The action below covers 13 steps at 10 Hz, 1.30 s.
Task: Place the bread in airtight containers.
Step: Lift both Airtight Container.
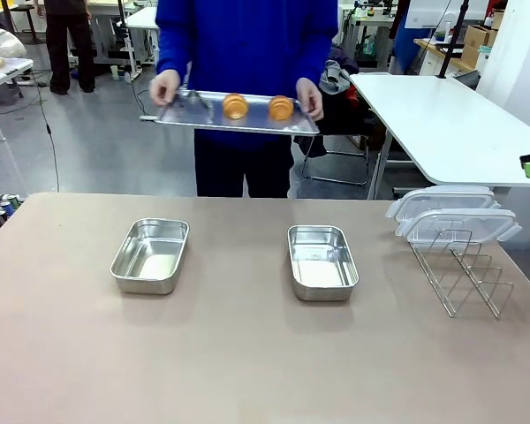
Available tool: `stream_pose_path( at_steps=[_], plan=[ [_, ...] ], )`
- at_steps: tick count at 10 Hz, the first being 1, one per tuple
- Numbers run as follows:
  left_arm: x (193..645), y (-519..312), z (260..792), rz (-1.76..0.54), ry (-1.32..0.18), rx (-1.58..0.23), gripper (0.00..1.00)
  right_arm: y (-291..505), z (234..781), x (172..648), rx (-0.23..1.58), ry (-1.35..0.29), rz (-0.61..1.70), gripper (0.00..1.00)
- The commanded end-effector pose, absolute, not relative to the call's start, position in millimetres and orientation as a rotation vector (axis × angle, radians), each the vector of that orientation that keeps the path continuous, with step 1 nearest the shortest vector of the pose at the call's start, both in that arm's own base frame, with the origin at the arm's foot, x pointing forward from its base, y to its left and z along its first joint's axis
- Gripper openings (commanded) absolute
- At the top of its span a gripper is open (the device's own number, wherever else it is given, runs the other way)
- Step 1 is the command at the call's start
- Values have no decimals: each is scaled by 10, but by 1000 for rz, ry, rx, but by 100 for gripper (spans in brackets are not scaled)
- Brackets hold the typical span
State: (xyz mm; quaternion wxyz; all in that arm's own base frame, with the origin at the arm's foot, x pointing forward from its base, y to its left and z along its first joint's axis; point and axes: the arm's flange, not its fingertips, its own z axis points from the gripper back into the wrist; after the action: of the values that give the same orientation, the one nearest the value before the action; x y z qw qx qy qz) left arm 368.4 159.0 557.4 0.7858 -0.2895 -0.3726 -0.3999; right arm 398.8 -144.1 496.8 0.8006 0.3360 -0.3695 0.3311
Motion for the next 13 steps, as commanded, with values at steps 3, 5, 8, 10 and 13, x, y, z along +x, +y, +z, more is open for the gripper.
stream_pose_path(
  at_steps=[3, 5, 8, 10, 13],
  plan=[
    [3697, 1591, 5587, -876, -831, -638, 100, -1426, 4954, 4011, 729, -829, 724, 100],
    [3697, 1591, 5587, -876, -831, -638, 100, -1426, 4954, 4011, 729, -829, 724, 100],
    [3697, 1591, 5587, -876, -831, -638, 100, -1426, 4954, 4011, 729, -829, 724, 100],
    [3697, 1591, 5587, -876, -831, -638, 100, -1426, 4954, 4011, 729, -829, 724, 100],
    [3697, 1591, 5587, -876, -831, -638, 100, -1426, 4954, 4011, 729, -829, 724, 100]
  ],
)
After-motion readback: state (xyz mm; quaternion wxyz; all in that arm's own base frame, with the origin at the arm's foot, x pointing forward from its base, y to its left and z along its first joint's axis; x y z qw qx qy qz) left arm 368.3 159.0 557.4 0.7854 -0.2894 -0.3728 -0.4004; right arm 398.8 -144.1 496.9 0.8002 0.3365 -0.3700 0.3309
